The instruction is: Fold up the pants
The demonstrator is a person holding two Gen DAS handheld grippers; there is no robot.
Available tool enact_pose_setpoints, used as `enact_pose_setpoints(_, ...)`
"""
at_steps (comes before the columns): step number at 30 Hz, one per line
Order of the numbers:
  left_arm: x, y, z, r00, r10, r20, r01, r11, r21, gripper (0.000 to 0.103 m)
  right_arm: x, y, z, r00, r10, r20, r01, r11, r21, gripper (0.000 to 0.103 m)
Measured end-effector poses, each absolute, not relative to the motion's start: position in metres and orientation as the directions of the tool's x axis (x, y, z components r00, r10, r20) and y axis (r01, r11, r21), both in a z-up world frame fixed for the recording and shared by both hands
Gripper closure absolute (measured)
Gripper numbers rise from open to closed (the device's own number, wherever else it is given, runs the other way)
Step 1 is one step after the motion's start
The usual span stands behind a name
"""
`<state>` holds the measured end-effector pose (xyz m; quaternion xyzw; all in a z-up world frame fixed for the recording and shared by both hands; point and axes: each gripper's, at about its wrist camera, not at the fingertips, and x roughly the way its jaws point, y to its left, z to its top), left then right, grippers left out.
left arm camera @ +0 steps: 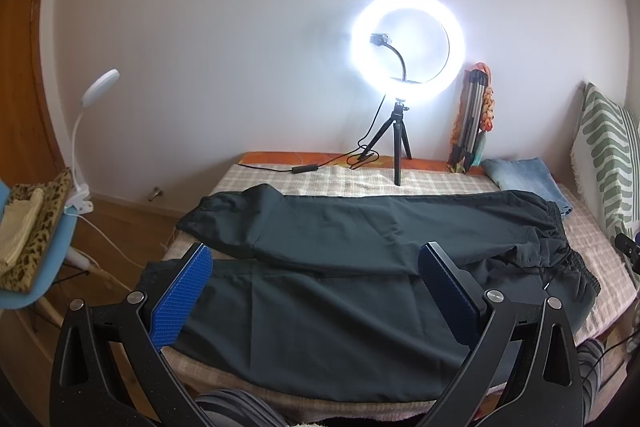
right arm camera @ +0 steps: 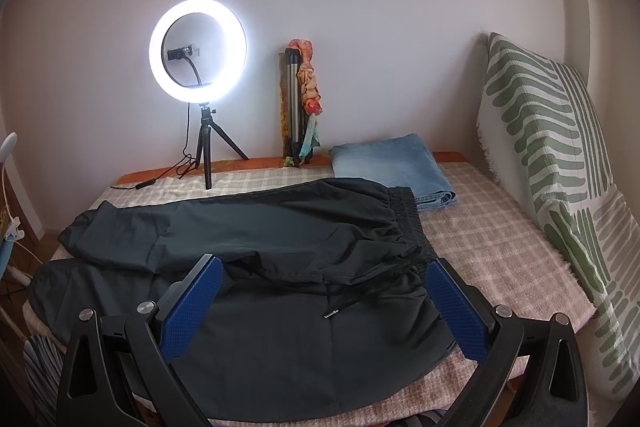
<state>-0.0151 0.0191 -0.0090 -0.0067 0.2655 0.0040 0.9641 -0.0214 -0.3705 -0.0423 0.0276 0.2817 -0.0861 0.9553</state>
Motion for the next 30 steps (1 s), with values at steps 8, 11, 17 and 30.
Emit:
enact_pose_setpoints(8, -0.0145, 0.0199, -0.0092, 0.859, 0.004, -0.512, -0.013, 1.0, -0.015, 0.001, -0.0207, -0.3694, -0.0421, 0.828, -0.147, -0.541, 0.176, 0.984, 0.002, 0.0)
enact_pose_setpoints(11, -0.0143, 0.02, -0.0095, 0.859, 0.003, -0.512, -0.014, 1.0, -0.017, 0.001, -0.0212, -0.3693, -0.0424, 0.828, -0.147, -0.541, 0.177, 0.984, 0.003, 0.0)
enact_pose_setpoints(17, -0.015, 0.0204, -0.0103, 0.859, 0.001, -0.513, -0.013, 1.0, -0.019, 0.001, -0.021, -0.3693, -0.0422, 0.828, -0.147, -0.541, 0.177, 0.984, 0.003, 0.0)
enact_pose_setpoints(30, -0.0137, 0.0247, -0.0109, 0.857, 0.006, -0.516, -0.021, 0.999, -0.025, 0.001, -0.0188, -0.3663, -0.0417, 0.826, -0.145, -0.544, 0.171, 0.985, -0.003, 0.0)
